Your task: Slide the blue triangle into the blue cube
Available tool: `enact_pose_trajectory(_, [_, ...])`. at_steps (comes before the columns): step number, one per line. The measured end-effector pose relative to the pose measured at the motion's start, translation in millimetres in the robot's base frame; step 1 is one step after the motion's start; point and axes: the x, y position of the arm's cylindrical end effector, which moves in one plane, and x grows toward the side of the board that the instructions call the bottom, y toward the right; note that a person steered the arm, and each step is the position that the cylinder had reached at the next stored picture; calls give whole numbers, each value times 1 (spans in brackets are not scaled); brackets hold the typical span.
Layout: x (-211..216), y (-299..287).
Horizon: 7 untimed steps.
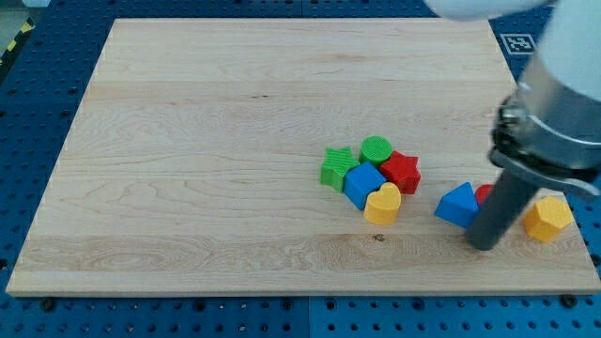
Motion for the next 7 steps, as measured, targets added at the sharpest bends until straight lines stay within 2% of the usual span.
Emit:
enact_pose_trajectory(1, [-2,15])
enact_pose_trajectory(3, [-43,-32])
enact_pose_trajectory(4, [-49,-42])
enact_pose_trajectory(5, [-51,-82])
enact_pose_trajectory(6, [-72,-95])
enact_pose_trajectory(7, [-76,-85])
